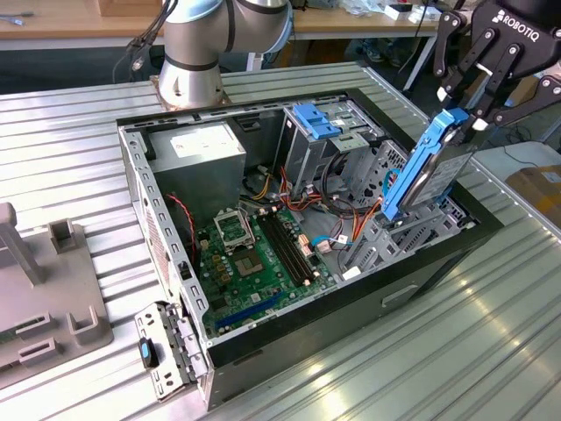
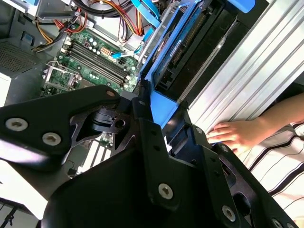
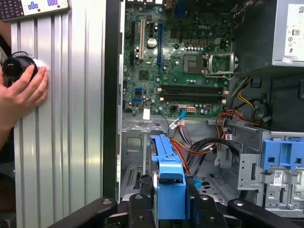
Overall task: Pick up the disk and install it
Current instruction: 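Insert the disk into the insertion slot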
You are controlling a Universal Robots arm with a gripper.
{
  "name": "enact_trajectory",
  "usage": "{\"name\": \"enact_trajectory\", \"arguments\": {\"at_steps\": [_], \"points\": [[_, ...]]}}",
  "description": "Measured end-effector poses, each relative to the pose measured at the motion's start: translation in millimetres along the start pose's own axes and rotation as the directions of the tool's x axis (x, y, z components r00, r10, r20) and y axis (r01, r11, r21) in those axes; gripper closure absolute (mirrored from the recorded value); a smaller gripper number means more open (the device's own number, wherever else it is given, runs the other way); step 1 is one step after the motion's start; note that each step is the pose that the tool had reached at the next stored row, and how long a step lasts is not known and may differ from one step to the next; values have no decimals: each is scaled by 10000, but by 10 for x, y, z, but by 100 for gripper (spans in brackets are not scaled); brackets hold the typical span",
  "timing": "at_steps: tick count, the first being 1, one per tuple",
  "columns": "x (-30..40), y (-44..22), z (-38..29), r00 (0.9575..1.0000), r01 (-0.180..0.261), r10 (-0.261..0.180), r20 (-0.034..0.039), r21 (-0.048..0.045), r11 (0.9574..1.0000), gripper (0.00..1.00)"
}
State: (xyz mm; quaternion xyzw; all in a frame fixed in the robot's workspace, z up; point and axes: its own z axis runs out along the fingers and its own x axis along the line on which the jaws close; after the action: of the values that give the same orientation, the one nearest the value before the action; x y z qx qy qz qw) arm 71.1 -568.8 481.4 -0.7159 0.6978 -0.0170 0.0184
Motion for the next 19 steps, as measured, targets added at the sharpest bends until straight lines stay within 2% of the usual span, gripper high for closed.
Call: {"name": "enact_trajectory", "arguments": {"at_steps": [2,6,19], "points": [[0,-6,35,10000,1,-1,-1,0,10000,64],[0,-5,48,10000,0,0,2,0,10000,64],[1,1,170,10000,-55,55,-4,1,10000,64]]}}
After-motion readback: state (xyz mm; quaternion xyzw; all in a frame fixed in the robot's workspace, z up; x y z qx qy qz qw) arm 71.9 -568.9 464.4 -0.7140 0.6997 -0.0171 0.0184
